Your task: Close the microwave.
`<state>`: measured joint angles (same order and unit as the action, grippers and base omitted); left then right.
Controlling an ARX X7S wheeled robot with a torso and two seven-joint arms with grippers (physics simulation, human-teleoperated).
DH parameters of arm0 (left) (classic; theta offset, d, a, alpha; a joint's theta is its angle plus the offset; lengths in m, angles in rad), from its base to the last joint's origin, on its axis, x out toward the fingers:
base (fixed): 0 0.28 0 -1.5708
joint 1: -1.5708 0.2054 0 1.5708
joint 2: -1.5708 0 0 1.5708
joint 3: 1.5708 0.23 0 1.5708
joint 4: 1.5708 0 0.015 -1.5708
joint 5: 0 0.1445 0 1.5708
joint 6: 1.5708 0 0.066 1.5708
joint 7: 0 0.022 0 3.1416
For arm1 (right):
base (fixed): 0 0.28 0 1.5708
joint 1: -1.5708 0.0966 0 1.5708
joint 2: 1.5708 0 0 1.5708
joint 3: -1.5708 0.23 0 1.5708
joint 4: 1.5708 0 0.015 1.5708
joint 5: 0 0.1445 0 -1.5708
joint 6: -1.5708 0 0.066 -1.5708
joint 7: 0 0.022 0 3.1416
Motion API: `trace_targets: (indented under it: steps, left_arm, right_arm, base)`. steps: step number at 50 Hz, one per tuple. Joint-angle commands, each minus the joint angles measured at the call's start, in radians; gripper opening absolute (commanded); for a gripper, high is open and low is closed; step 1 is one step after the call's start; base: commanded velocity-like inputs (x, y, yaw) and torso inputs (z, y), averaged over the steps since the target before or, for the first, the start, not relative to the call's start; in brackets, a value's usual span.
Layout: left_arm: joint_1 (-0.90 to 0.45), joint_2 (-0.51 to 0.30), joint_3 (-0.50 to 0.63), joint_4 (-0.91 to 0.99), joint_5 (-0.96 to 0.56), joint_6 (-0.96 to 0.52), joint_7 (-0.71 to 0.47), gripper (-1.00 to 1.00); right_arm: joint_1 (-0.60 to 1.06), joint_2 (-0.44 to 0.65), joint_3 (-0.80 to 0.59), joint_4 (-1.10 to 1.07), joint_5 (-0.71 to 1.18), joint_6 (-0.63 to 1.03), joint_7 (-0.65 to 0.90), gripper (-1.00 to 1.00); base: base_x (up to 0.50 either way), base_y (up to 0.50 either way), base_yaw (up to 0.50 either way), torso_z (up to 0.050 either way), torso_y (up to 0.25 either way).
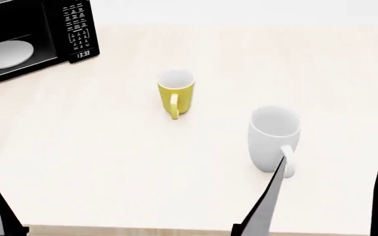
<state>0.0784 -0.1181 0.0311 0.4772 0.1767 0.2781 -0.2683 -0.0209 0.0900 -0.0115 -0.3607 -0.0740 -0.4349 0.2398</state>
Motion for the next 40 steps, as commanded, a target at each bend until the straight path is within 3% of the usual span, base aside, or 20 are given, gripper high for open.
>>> trace_targets:
  steps: [1, 40]
  left_arm:
    - [0.011, -0.011, 0.009, 0.043, 0.008, 0.000, -0.024, 1.00]
    - [0.017, -0.047, 0.050, 0.051, 0.004, -0.014, -0.058, 1.00]
  right_arm:
    - [-0.011, 0.006, -0.016, -0.025, -0.066, -0.030, 0.035, 1.00]
    - [-0.021, 0.055, -0.064, -0.017, -0.055, -0.036, 0.083, 1.00]
  base:
    - [0.00, 0.50, 0.00, 0.000, 0.000]
    - [0.00, 0.50, 0.00, 0.000, 0.000]
